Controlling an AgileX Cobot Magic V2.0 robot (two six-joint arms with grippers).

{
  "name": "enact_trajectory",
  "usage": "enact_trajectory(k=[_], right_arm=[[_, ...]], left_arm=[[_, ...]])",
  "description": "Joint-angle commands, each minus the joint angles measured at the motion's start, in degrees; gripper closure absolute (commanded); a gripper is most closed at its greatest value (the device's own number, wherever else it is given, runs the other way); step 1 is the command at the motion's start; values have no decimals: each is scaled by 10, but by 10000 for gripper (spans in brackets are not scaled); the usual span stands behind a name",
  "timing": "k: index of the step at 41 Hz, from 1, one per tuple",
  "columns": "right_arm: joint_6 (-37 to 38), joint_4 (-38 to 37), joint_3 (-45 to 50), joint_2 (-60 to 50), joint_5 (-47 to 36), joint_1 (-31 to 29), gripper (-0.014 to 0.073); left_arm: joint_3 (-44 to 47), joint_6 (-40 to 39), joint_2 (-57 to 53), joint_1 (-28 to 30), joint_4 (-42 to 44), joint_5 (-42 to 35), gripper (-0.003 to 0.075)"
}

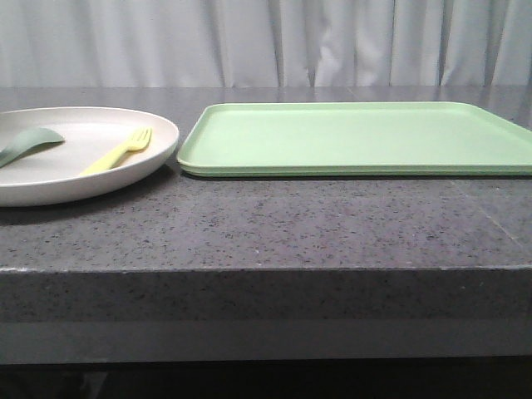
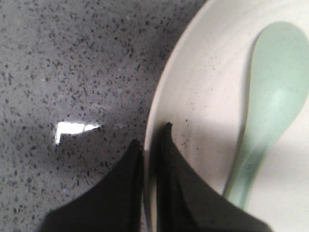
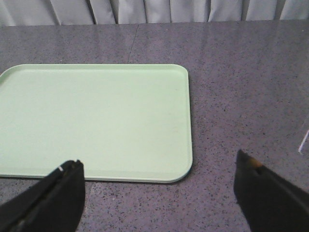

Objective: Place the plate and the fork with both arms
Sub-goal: 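Lower the left gripper to the white plate rim and grasp it, then lift the plate with the left gripper and lower it onto the green tray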

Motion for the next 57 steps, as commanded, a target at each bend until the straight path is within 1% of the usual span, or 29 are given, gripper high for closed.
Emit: enact_trajectory(k=[1, 5, 11, 17, 23, 27, 29, 36, 40, 47, 57], right_arm=[[0, -5, -22, 1, -35, 1, -51], [0, -5, -22, 1, -31, 1, -51], [0, -5, -22, 1, -28, 1, -51], [0, -5, -22, 1, -28, 1, -51], [0, -5, -22, 1, -28, 1, -51], [0, -5, -22, 1, -28, 1, -51], [0, -5, -22, 1, -28, 1, -51], [0, -5, -22, 1, -28, 1, -51], [0, -5, -22, 1, -28, 3, -51], [0, -5, -22, 1, -28, 27, -51], [0, -5, -22, 1, -28, 34, -51]], left_arm=[[-12, 8, -43, 32, -19, -20, 738], [-12, 37, -58, 63, -68, -22, 738], [-12, 110, -71, 93, -202, -22, 738], [-12, 170, -73, 94, -336, -24, 738], [-12, 181, -73, 74, -405, -37, 738], [-13, 181, -72, 43, -408, -59, 738], [-16, 181, -68, 17, -408, -74, 738], [-69, 168, -13, -59, -402, -84, 738], [-119, 143, 23, -95, -390, -84, 738], [-224, 91, 99, -161, -357, -84, 738], [-374, 24, 214, -225, -303, -71, 738]])
